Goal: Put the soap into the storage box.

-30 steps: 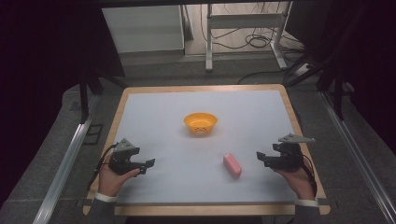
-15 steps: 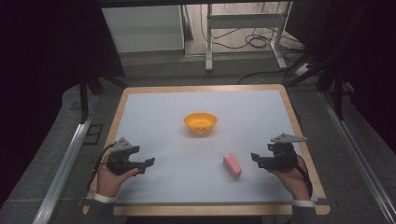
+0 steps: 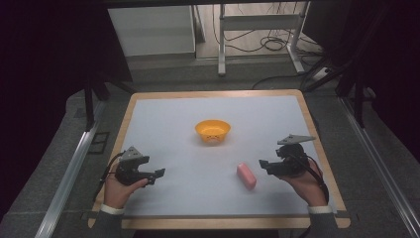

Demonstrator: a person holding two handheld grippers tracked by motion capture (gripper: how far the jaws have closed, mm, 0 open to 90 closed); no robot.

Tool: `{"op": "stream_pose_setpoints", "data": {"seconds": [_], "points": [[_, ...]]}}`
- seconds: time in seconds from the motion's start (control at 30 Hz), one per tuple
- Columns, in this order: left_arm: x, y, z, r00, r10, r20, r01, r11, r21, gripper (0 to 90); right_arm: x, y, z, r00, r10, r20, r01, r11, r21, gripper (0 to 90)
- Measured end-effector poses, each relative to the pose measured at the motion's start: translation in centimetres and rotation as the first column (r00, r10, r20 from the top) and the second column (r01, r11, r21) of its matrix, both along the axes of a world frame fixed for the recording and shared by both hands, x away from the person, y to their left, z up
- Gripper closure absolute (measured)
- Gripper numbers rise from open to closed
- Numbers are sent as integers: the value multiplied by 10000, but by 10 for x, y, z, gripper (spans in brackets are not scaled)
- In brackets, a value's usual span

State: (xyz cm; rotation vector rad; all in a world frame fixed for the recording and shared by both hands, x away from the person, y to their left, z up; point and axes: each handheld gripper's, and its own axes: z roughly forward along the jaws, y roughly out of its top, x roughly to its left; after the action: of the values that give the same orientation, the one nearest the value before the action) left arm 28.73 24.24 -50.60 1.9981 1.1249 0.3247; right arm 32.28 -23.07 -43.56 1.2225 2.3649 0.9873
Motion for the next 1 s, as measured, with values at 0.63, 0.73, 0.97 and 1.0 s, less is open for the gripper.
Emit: {"op": "stream_pose_setpoints", "data": {"seconds": [0.63,0.73,0.97,1.0], "points": [[-2,-6,-6,10000,-69,-31,71,9974,710,140,7,28,7,9943,883,-604,-916,9943,-544,264],[-2,-7,-7,9999,-62,-144,72,9971,758,144,8,35,4,9922,997,-752,-1054,9915,-760,265],[-1,-9,-9,9998,-17,-183,34,9954,962,144,8,49,0,9853,1282,-1129,-1403,9843,-1071,269],[-1,-9,-9,9998,-34,-199,54,9948,1018,144,8,50,-1,9841,1322,-1187,-1454,9832,-1105,270]]}}
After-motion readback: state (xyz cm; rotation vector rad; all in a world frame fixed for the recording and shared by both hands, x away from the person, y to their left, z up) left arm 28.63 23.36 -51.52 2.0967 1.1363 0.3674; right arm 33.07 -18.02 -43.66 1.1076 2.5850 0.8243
